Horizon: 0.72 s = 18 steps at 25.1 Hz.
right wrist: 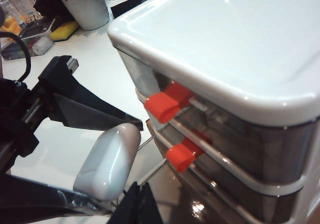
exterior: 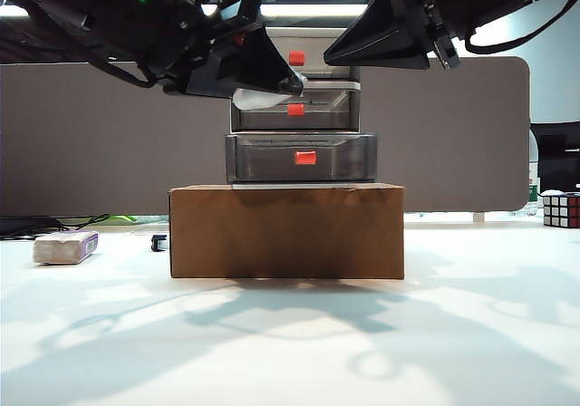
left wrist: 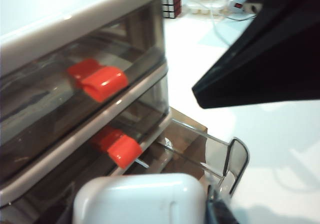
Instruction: Open the third layer of the drawer on the table, pick up the earphone case on the table and put it in, and finally close the drawer.
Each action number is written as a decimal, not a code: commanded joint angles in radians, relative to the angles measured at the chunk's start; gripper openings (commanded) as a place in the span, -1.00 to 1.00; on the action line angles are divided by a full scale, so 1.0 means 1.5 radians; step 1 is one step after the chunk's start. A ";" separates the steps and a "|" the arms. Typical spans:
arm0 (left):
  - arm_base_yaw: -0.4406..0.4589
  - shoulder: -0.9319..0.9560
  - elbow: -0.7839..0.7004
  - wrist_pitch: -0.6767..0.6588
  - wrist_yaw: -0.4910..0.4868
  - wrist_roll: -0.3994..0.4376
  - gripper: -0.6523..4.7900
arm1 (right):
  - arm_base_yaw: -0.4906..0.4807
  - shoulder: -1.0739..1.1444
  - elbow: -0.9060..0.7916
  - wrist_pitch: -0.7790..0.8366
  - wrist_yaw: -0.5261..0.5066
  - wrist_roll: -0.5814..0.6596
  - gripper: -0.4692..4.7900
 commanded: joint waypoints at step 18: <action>-0.015 0.050 0.029 0.012 -0.017 -0.022 -0.06 | 0.001 -0.003 0.003 -0.004 -0.002 -0.006 -0.84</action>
